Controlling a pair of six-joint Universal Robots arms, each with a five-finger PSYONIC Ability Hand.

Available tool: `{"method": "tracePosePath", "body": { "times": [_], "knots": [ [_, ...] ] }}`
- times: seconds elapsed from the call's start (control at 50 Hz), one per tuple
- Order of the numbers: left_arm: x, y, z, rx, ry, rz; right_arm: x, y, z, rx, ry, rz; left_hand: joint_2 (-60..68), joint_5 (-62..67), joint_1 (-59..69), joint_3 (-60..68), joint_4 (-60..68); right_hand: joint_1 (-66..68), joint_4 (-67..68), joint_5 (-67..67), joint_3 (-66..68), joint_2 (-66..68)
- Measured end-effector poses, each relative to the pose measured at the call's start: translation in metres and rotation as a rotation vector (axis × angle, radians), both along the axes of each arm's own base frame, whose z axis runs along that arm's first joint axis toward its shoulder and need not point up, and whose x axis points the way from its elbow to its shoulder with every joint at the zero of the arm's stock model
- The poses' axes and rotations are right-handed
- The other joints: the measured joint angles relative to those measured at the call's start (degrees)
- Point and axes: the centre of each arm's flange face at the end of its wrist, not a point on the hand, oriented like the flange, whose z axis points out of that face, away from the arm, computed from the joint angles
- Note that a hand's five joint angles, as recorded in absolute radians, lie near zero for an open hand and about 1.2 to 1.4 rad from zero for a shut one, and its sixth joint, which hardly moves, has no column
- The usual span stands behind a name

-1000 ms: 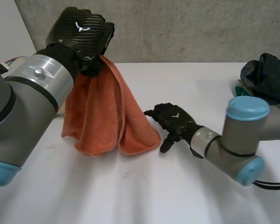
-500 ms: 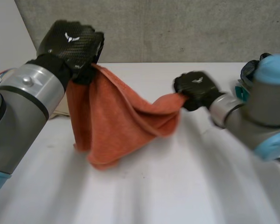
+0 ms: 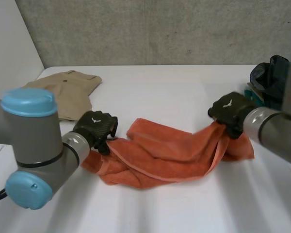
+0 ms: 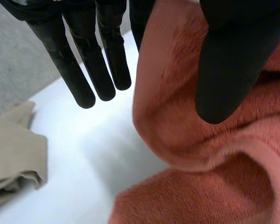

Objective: Fold the laundry.

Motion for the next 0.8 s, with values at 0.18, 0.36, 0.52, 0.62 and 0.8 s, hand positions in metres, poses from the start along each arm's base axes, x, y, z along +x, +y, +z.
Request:
{"method": "tracePosePath", "body": {
  "times": [0.18, 0.36, 0.52, 0.62, 0.8],
  "knots": [
    [0.000, -0.001, 0.001, -0.029, 0.014, -0.001, 0.008, -0.010, -0.032, 0.027, 0.010, -0.009, -1.78, -1.85, -1.37, -1.78, -1.74, 0.00, 0.00, 0.00, 0.00, 0.00],
    [-0.002, 0.005, 0.014, -0.106, 0.048, -0.026, 0.004, -0.007, -0.038, 0.041, 0.010, -0.018, -2.69, -2.61, -2.84, -2.66, -2.62, 0.00, 0.00, 0.00, 0.00, 0.00],
    [-0.008, 0.003, -0.011, -0.067, -0.003, -0.050, 0.001, -0.004, -0.043, 0.066, 0.016, -0.021, 16.02, 15.21, 16.37, 14.98, 15.51, 0.00, 0.01, 0.01, 0.00, 0.00],
    [-0.011, 0.004, -0.016, -0.078, -0.053, -0.074, -0.001, -0.003, -0.043, 0.070, 0.018, -0.028, 28.12, 26.42, 24.19, 27.66, 28.36, 0.00, 0.01, 0.01, 0.00, 0.00],
    [-0.004, 0.018, 0.060, -0.270, -0.015, -0.047, -0.023, -0.004, 0.008, -0.063, 0.059, -0.066, 28.45, 26.42, 24.19, 28.09, 28.66, 0.00, 0.02, 0.01, 0.00, 0.04]
  ]
}}
